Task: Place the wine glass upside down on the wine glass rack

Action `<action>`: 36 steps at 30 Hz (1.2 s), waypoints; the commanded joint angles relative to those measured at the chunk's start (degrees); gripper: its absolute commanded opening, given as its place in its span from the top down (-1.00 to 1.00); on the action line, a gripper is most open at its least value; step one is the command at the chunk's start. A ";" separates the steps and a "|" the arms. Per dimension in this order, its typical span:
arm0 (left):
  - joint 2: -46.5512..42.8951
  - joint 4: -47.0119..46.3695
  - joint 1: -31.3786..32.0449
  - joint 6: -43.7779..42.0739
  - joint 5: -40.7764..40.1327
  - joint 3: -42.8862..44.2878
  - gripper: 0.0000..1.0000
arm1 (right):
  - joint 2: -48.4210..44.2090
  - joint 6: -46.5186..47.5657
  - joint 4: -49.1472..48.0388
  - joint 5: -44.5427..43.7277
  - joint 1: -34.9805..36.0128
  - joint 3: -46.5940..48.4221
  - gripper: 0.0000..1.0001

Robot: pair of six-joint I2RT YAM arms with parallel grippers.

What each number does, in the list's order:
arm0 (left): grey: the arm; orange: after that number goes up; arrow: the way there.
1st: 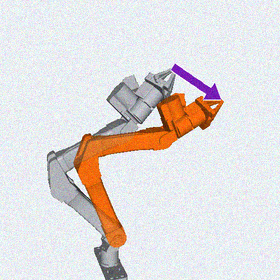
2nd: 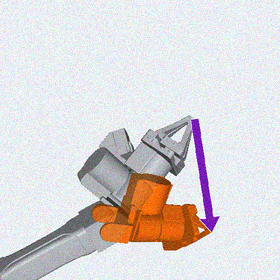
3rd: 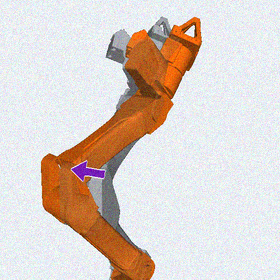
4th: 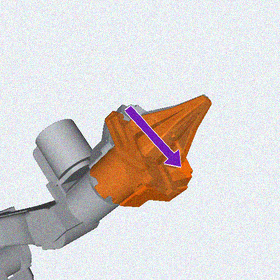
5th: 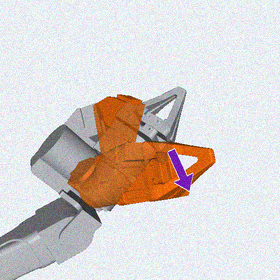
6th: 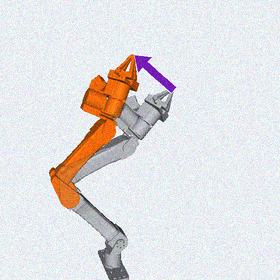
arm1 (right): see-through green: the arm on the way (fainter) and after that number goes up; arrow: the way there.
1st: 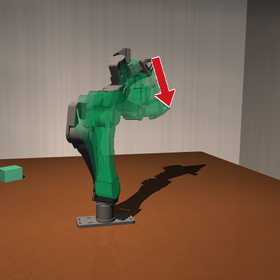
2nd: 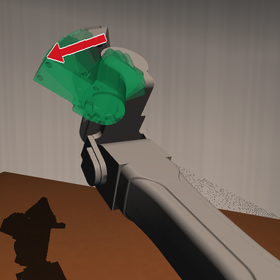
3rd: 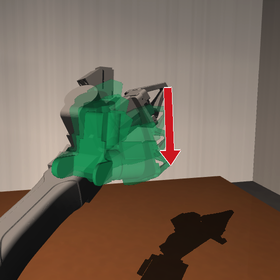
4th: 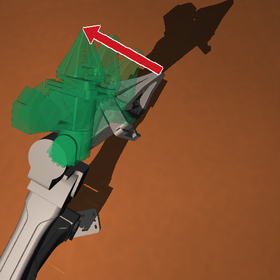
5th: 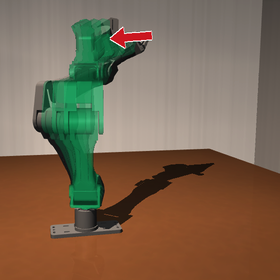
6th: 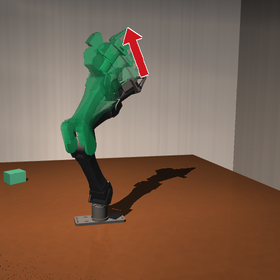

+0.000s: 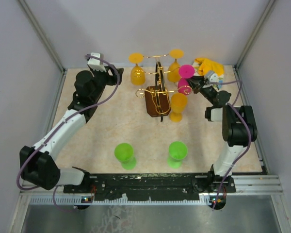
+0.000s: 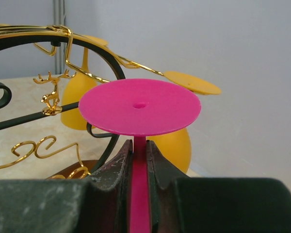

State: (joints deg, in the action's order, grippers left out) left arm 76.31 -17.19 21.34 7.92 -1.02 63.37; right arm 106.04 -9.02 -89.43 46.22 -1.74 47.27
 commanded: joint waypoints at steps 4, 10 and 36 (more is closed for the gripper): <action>1.00 -2.32 -0.60 0.52 0.56 -0.09 -0.51 | 0.53 0.96 -4.92 0.41 1.71 4.65 1.00; 1.30 -2.34 -0.69 0.69 0.84 -0.26 -0.50 | 1.13 1.19 -3.47 1.13 2.54 5.74 1.00; 1.67 -1.82 -0.87 1.14 1.63 -0.43 -0.50 | 0.53 2.11 7.03 -1.20 5.56 9.93 1.00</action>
State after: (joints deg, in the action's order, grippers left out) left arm 77.89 -18.00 20.84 8.64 -0.23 63.37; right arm 107.13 -7.07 -82.00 47.29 3.29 54.28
